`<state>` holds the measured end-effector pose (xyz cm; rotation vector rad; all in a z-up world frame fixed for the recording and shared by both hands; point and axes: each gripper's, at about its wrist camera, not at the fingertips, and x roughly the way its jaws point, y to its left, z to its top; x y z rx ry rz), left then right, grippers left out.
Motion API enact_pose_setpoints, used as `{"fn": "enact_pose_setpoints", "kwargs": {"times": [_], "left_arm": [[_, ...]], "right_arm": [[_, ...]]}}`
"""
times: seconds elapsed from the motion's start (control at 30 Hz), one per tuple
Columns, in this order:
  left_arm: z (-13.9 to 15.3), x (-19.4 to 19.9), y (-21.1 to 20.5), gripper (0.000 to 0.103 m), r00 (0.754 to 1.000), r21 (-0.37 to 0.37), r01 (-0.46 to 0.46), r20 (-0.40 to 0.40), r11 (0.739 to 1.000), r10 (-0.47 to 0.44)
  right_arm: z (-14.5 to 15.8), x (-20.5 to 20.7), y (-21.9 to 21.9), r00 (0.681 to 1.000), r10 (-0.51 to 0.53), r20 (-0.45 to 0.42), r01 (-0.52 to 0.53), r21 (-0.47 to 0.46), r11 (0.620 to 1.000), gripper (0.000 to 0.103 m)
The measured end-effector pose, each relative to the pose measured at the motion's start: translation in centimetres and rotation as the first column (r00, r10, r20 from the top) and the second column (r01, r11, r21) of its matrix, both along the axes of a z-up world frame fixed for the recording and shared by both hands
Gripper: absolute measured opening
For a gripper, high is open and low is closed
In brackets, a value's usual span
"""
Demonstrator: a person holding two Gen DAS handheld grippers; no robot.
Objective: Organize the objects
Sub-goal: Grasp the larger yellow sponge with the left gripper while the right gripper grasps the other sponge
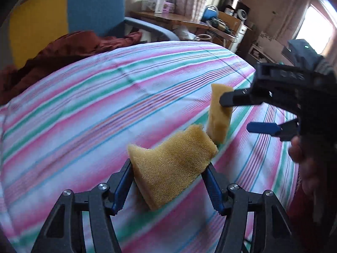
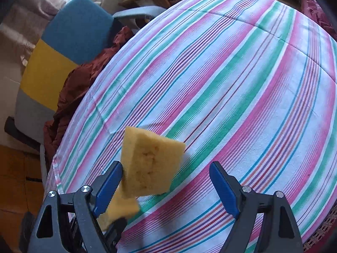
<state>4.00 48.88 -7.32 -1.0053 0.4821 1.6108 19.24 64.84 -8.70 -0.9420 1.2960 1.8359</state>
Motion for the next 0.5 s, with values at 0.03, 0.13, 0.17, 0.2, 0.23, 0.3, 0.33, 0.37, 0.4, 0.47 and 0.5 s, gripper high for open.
{"fn": "enact_pose_setpoints", "kwargs": {"times": [0.03, 0.13, 0.17, 0.2, 0.23, 0.3, 0.33, 0.37, 0.4, 0.47, 0.5], "left_arm": [[0.1, 0.1, -1.4, 0.065, 1.0, -0.003, -0.026, -0.004, 1.0, 0.026], [0.1, 0.6, -4.4, 0.065, 0.998, -0.005, -0.068, -0.001, 0.998, 0.068], [0.1, 0.8, -5.4, 0.065, 0.997, -0.005, -0.08, -0.007, 0.997, 0.08], [0.0, 1.0, -6.0, 0.065, 0.996, -0.003, -0.085, -0.015, 0.996, 0.085], [0.0, 1.2, -6.6, 0.065, 0.996, 0.001, -0.085, -0.023, 0.996, 0.085], [0.0, 1.7, -7.1, 0.065, 0.996, 0.011, -0.074, -0.044, 0.997, 0.075], [0.0, 1.8, -7.2, 0.065, 0.996, 0.011, -0.07, -0.05, 0.998, 0.07], [-0.1, 1.8, -7.2, 0.065, 0.996, 0.014, -0.069, -0.053, 0.998, 0.07], [-0.1, 1.8, -7.1, 0.065, 0.996, 0.012, -0.069, -0.052, 0.998, 0.07], [-0.4, 1.7, -6.9, 0.063, 0.996, -0.009, -0.072, -0.055, 0.997, 0.071], [-0.6, 1.7, -6.9, 0.062, 0.996, -0.02, -0.076, -0.048, 0.997, 0.075]], "right_arm": [[0.0, -0.4, -0.2, 1.0, 0.02, 0.009, -0.02, 0.006, 1.0, 0.086], [0.2, -1.4, -0.6, 0.997, 0.061, 0.048, -0.063, 0.044, 0.997, 0.086], [0.2, -1.7, -0.7, 0.996, 0.07, 0.056, -0.073, 0.05, 0.996, 0.086], [0.2, -1.9, -0.8, 0.995, 0.077, 0.062, -0.08, 0.054, 0.995, 0.086], [0.2, -2.1, -0.8, 0.994, 0.084, 0.068, -0.089, 0.059, 0.994, 0.086], [0.0, -2.8, -0.9, 0.99, 0.109, 0.085, -0.115, 0.066, 0.991, 0.087], [-0.1, -3.2, -1.0, 0.988, 0.12, 0.092, -0.126, 0.069, 0.99, 0.087], [-0.1, -3.6, -1.2, 0.986, 0.132, 0.103, -0.14, 0.075, 0.987, 0.087], [-0.1, -3.8, -1.3, 0.984, 0.141, 0.111, -0.15, 0.083, 0.985, 0.087], [-0.1, -4.4, -1.5, 0.978, 0.163, 0.128, -0.176, 0.1, 0.979, 0.086], [-0.1, -4.7, -1.6, 0.975, 0.177, 0.136, -0.192, 0.109, 0.975, 0.084]]}}
